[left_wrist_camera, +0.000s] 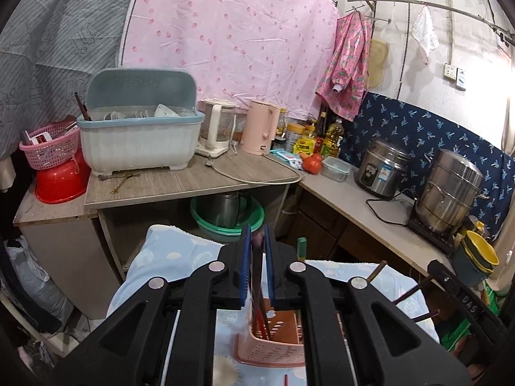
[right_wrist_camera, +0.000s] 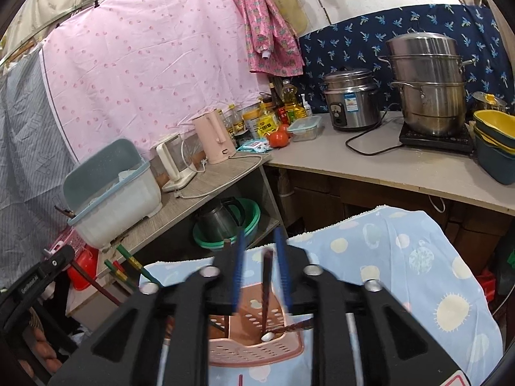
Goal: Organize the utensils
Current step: 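Lower the chopsticks into the pink holder and open both tools, then withdraw both open tools from the pink holder, then move both open tools down to the gold spoon and red chopstick on the cloth, then grasp the gold spoon handle with the left tool while the right tool grasps the red chopstick, then lift the gold spoon and red chopstick and carry them above the pink holder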
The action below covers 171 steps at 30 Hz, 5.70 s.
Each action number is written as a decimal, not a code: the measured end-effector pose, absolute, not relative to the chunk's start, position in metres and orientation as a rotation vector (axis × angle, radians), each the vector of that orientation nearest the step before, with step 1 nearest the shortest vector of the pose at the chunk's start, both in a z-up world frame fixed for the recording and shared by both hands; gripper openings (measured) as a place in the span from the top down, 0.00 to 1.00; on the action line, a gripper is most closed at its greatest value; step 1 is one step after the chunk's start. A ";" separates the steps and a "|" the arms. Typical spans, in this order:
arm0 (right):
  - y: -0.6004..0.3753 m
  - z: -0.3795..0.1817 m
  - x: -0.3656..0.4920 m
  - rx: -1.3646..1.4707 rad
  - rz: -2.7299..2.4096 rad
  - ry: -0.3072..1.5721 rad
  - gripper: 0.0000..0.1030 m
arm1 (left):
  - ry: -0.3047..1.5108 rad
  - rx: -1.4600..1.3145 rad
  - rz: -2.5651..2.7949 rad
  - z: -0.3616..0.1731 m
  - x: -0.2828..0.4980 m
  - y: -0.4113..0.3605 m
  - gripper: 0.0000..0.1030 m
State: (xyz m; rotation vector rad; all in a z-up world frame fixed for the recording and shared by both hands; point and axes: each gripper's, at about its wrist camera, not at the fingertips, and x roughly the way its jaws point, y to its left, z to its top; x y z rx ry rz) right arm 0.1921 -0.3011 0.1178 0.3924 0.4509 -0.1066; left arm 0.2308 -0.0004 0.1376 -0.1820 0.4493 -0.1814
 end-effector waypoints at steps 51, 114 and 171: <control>-0.225 0.059 0.028 0.289 0.011 0.605 0.64 | 0.600 -0.098 -0.243 0.071 0.097 -0.008 0.51; -0.218 -0.079 -0.011 0.231 -0.017 0.940 0.93 | 0.998 -0.119 -0.385 -0.083 0.046 -0.035 0.65; -0.226 0.060 -0.023 0.304 0.058 0.722 0.93 | 0.712 -0.066 -0.349 0.077 0.045 0.000 0.99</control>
